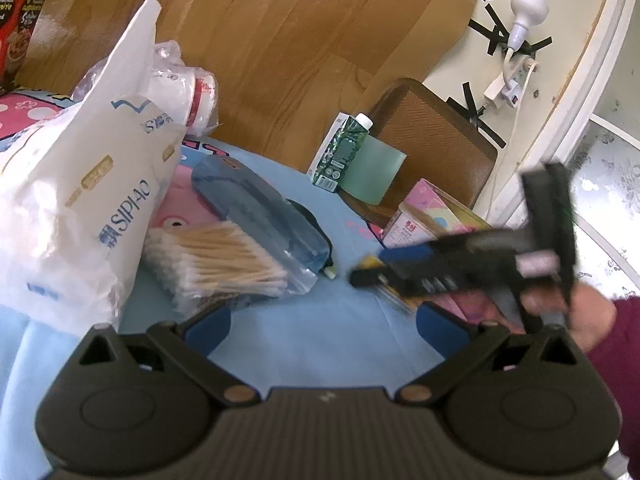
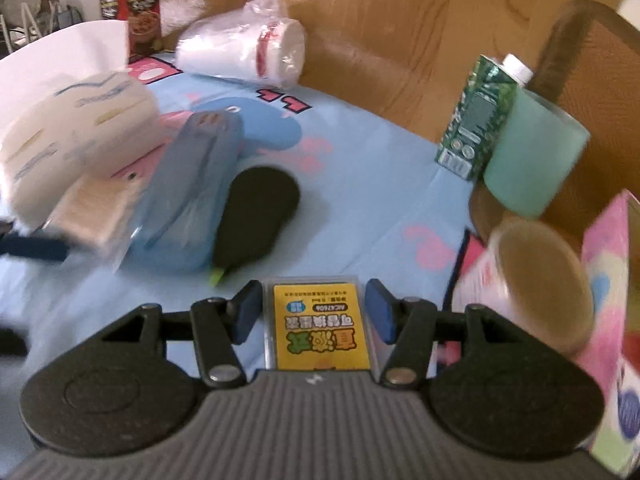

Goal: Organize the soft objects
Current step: 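Position the open right gripper around the yellow card pack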

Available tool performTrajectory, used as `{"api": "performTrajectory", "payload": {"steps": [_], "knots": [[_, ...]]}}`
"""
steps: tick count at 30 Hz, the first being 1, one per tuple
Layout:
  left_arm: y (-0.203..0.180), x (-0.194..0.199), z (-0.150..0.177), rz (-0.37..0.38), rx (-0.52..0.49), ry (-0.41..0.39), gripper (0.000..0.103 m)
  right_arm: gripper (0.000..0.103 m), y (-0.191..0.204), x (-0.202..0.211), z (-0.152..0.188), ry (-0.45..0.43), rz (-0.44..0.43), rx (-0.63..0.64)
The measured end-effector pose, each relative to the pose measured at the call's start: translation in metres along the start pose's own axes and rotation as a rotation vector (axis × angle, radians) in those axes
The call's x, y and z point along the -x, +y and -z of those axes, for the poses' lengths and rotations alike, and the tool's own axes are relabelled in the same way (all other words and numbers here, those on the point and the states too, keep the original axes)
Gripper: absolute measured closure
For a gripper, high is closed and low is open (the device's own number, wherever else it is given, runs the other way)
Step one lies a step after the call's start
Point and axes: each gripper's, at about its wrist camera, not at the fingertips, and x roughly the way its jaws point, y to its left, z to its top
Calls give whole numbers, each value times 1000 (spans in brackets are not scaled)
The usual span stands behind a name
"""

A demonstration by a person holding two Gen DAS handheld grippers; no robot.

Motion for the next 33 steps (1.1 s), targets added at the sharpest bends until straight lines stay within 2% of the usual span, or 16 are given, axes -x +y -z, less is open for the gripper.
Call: {"api": "performTrajectory", "payload": {"steps": [9, 12, 15, 18, 23, 33], "knots": [[1, -1, 0, -16, 13, 6, 0, 43, 36, 52, 67, -121, -32, -27], [2, -2, 0, -24, 20, 12, 0, 36, 43, 62, 84, -182, -49, -51], [3, -3, 0, -32, 21, 15, 0, 31, 39, 73, 100, -252, -31, -114], [1, -4, 1, -41, 12, 18, 0, 22, 30, 78, 112, -287, -25, -191], [-1, -6, 0, -49, 4, 23, 0, 13, 29, 84, 134, -288, -11, -192], [-2, -8, 0, -62, -8, 26, 0, 10, 28, 82, 144, -305, -32, -195]]}}
